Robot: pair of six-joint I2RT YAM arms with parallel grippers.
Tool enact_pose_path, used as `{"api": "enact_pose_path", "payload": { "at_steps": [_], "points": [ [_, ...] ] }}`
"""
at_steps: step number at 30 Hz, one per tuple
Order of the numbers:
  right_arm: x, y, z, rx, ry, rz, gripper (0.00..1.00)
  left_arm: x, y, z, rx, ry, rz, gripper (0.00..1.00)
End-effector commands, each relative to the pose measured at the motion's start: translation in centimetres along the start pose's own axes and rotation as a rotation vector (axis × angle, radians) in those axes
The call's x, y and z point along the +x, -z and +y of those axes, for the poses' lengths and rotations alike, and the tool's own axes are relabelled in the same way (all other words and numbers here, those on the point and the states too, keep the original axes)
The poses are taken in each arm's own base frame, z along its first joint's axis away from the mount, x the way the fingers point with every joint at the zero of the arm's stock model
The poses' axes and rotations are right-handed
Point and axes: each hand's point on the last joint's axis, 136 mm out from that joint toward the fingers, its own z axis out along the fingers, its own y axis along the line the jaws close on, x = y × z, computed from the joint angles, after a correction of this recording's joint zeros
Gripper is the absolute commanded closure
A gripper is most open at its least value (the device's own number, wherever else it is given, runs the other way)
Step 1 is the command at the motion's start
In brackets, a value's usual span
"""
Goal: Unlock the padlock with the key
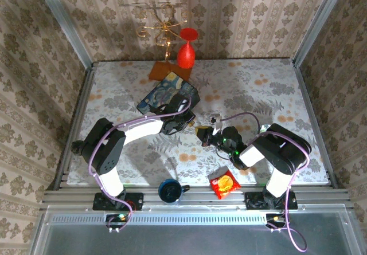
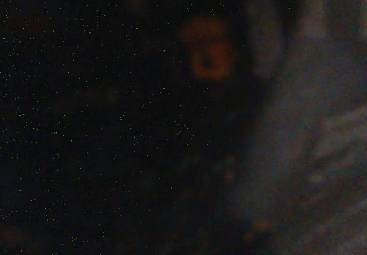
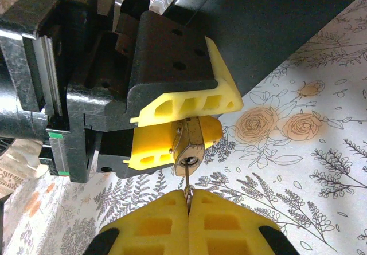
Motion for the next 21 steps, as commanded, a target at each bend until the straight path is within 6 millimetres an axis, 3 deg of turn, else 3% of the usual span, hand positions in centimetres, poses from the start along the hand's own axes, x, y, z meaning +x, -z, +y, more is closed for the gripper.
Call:
{"api": "enact_pose_path", "payload": {
  "at_steps": [1, 21],
  "points": [
    [-2.7, -0.1, 1.7, -0.038, 0.035, -0.091, 1.00, 1.0, 1.3, -2.3, 0.097, 0.029, 0.050, 1.00],
    [-4.4, -1.2, 2.7, -0.069, 0.020, -0.131, 1.00, 2.1, 1.3, -3.1, 0.133, 0.042, 0.101, 1.00]
  ]
}}
